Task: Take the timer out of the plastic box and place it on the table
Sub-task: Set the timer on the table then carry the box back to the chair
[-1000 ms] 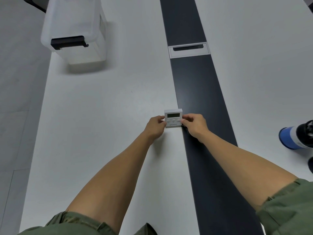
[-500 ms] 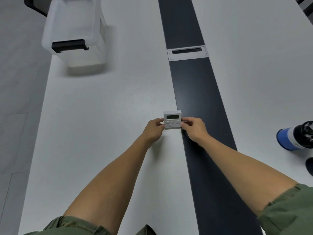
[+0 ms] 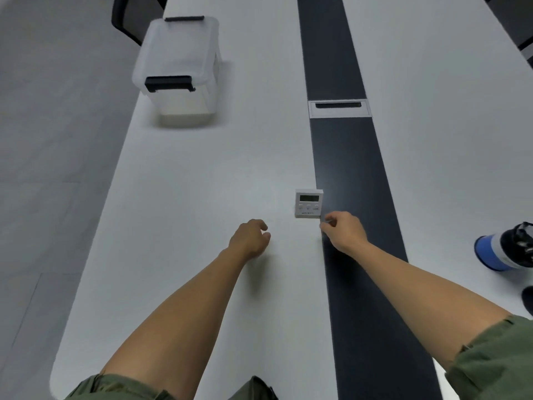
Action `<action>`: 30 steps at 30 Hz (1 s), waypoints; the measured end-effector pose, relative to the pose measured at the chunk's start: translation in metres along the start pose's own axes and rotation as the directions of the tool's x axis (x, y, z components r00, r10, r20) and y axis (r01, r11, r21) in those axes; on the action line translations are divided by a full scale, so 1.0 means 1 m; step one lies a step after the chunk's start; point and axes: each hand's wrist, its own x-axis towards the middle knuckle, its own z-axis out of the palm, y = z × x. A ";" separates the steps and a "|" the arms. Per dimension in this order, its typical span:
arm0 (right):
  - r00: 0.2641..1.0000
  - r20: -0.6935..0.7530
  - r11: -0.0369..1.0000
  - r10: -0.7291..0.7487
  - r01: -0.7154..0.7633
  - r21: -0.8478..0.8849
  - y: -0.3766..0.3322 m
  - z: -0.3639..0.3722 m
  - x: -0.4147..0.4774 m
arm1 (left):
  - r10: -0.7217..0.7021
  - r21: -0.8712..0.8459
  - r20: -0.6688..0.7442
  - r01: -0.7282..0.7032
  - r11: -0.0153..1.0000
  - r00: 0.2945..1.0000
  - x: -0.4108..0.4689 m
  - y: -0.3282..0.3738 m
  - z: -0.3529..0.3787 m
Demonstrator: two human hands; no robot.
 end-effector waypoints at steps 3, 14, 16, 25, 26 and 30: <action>0.997 0.010 0.992 -0.075 0.076 -0.103 -0.016 0.003 -0.018 | 0.004 0.109 -0.041 0.000 0.994 0.999 -0.025 -0.022 -0.007; 0.925 0.069 0.833 -0.375 0.368 -0.414 -0.130 0.042 -0.104 | 0.061 0.260 -0.250 0.007 0.965 0.966 -0.138 -0.120 -0.083; 0.902 0.085 0.797 -0.424 0.416 -0.437 -0.161 0.065 -0.126 | 0.065 0.259 -0.291 0.013 0.966 0.955 -0.167 -0.153 -0.102; 0.777 0.126 0.666 -0.616 0.600 -0.444 -0.312 0.227 -0.277 | 0.004 0.232 -0.434 0.107 0.967 0.901 -0.321 -0.362 -0.183; 0.764 0.133 0.651 -0.631 0.616 -0.444 -0.326 0.242 -0.291 | -0.008 0.231 -0.443 0.123 0.965 0.896 -0.335 -0.383 -0.191; 0.719 0.151 0.602 -0.679 0.662 -0.446 -0.384 0.290 -0.332 | -0.045 0.217 -0.509 0.178 0.960 0.860 -0.375 -0.458 -0.229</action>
